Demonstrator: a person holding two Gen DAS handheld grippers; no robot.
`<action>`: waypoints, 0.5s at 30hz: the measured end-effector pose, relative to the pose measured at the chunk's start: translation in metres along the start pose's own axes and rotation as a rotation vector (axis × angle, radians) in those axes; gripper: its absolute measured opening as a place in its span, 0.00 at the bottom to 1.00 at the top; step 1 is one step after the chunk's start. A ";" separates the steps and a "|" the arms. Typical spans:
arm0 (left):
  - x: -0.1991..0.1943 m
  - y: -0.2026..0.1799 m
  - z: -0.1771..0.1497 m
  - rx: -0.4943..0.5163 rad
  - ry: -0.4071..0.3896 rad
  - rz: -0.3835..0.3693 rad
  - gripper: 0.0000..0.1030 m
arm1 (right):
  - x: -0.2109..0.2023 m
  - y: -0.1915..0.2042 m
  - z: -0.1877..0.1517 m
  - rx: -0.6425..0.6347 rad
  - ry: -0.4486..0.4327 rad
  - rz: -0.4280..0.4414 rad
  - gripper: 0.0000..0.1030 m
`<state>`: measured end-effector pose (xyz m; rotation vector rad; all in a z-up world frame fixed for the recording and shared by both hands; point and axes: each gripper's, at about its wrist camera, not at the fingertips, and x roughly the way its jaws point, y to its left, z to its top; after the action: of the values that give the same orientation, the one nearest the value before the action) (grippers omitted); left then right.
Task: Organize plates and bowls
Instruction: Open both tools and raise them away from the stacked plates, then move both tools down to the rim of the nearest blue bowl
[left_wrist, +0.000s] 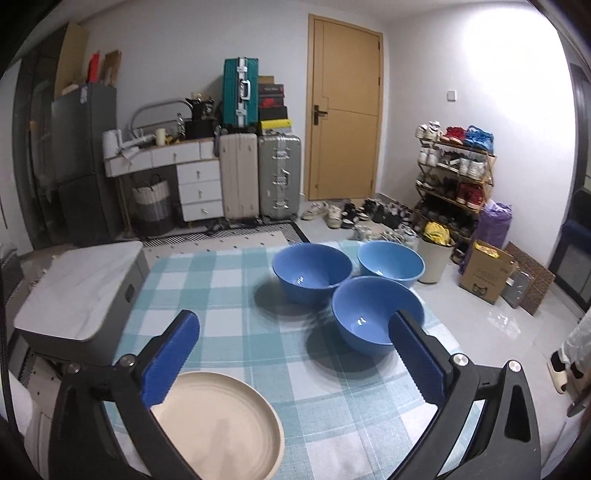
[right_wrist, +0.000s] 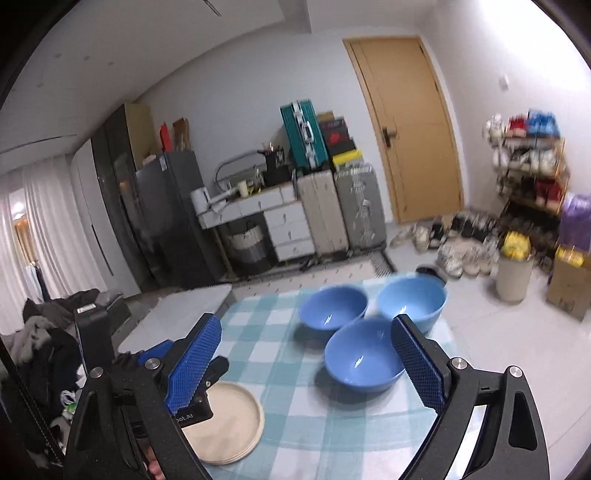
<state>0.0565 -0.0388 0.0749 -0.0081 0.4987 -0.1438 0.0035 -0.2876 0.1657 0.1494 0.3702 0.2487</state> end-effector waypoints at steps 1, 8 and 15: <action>-0.001 -0.001 0.001 0.001 -0.002 0.006 1.00 | -0.007 0.003 0.003 -0.024 -0.021 -0.014 0.96; 0.013 -0.008 -0.002 -0.023 0.022 0.025 1.00 | 0.006 -0.008 -0.006 -0.059 0.015 -0.061 0.99; 0.053 -0.019 -0.010 0.001 0.081 0.027 1.00 | 0.071 -0.037 -0.045 -0.015 0.105 -0.076 0.99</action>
<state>0.0951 -0.0648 0.0414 0.0057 0.5792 -0.1182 0.0582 -0.2997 0.0932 0.1074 0.4777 0.1849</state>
